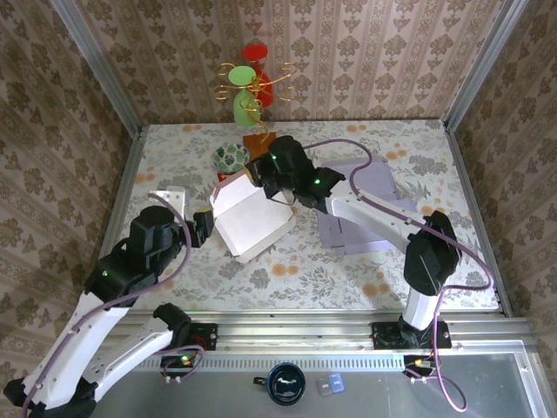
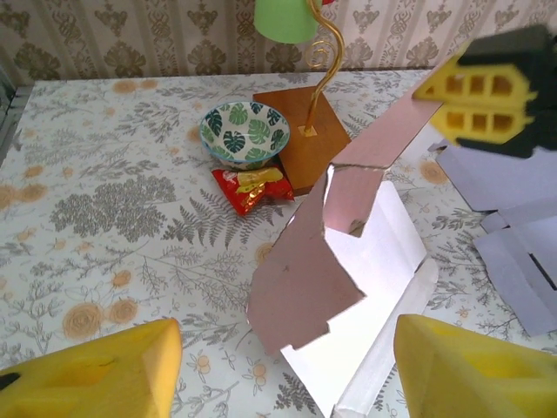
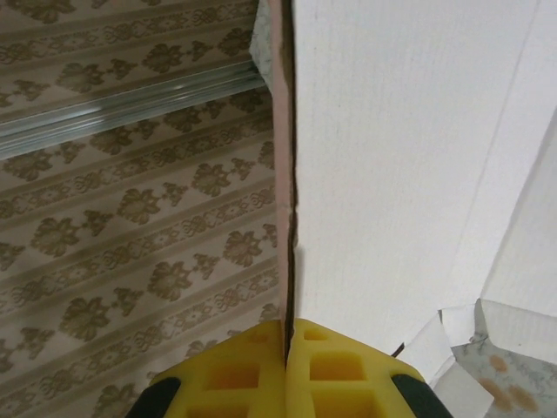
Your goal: Fold the paper box
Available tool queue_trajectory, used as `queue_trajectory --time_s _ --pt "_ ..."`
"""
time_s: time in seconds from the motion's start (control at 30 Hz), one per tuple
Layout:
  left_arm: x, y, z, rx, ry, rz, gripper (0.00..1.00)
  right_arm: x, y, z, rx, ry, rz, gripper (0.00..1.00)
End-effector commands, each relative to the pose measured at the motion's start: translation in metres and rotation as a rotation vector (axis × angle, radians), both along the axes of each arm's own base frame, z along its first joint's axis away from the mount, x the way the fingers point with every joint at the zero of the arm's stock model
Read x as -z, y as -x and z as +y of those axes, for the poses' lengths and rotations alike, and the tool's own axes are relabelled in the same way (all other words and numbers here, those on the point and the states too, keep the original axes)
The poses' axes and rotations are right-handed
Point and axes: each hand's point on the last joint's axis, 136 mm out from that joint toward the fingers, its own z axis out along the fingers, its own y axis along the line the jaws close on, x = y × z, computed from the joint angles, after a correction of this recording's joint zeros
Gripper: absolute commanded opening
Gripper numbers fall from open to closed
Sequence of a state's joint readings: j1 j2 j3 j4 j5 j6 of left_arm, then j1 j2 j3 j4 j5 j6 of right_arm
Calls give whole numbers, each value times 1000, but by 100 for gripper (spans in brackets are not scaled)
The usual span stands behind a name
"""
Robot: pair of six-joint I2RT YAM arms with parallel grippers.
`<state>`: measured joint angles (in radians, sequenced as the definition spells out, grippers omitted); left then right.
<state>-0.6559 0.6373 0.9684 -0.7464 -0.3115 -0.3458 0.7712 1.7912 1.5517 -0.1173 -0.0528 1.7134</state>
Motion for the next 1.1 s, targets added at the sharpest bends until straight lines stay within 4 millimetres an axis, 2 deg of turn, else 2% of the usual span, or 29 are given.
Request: queue_trajectory --time_s 0.0,0.27,0.4,0.57,0.7,0.8,0.93,1.07 --pt "6 10 11 -34 27 49 64 5 -4 9 -17 3 -55 0" --pt "44 9 32 -134 40 176 49 41 -12 24 -56 32 -80 0" --pt "76 7 43 -191 72 285 42 56 -13 30 -73 37 -89 0" --pt "113 4 44 -200 146 402 36 73 -7 26 -64 57 -88 0" --pt "120 -6 44 -201 156 402 32 83 -5 22 -64 103 -121 0" --pt "133 -12 40 -198 184 441 30 94 -4 16 -43 130 -125 0" --pt "149 -15 33 -190 227 487 30 98 -6 8 -23 193 -153 0" --pt "151 -15 29 -183 254 488 35 103 -8 4 -1 236 -162 0"
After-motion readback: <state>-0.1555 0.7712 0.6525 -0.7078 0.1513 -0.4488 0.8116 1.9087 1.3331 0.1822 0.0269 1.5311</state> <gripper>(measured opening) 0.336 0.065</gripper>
